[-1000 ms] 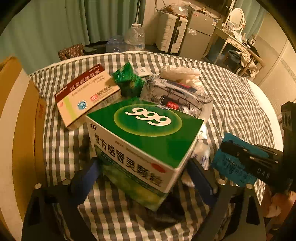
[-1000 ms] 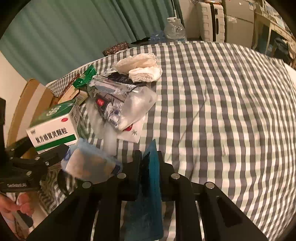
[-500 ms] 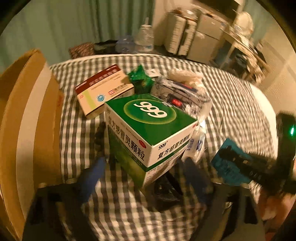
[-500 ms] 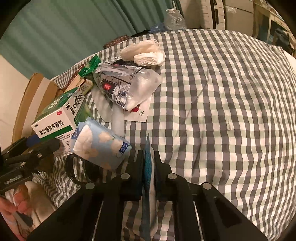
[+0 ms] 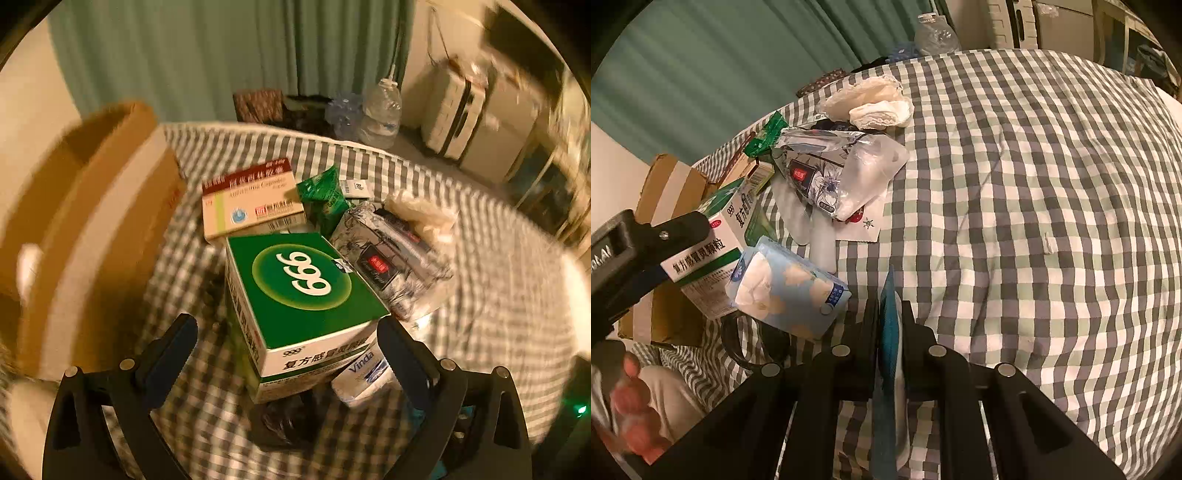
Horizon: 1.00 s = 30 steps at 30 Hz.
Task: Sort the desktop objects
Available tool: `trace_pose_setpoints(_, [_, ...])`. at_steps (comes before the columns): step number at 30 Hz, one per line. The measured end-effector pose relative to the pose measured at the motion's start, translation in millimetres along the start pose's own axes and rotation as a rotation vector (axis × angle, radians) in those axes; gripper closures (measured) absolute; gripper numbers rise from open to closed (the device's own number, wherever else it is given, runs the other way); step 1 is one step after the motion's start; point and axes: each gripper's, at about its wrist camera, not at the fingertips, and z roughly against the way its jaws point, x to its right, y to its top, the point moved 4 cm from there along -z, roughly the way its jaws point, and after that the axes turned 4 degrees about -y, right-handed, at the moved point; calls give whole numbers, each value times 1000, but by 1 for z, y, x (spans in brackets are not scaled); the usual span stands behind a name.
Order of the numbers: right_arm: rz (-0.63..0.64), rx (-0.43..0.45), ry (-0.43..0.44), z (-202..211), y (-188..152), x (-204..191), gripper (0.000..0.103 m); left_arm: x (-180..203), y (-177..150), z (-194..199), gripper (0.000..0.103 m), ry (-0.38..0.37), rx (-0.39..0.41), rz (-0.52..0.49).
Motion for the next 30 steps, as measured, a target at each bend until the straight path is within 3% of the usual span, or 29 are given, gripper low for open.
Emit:
trace_pose_setpoints(4, [-2,-3,5,-1,-1,0,91,9,-4,2,3,88,22,-48])
trace_pose_setpoints(6, [-3,-7,5,-4,1,-1,91,8,-2,-5,3,146,-15,-29])
trace_pose_setpoints(10, [-6,-7,6,-5,1,-1,91,2,-2,-27,3,143,-59,21])
trace_pose_setpoints(13, [-10,-7,6,-5,1,-1,91,-11,-2,-38,4,58,-63,37])
trace_pose_setpoints(15, [-7,-7,6,-6,1,-1,91,-21,-2,-38,29,-10,-56,28])
trace_pose_setpoints(22, [58,53,-79,5,4,-12,94,-44,-11,-28,55,-137,-52,-32])
trace_pose_setpoints(27, [100,108,-153,27,-2,-25,95,-46,-12,-6,87,-197,-29,-91])
trace_pose_setpoints(30, [120,136,-178,42,-9,-36,95,-48,-14,2,88,-224,-33,-89])
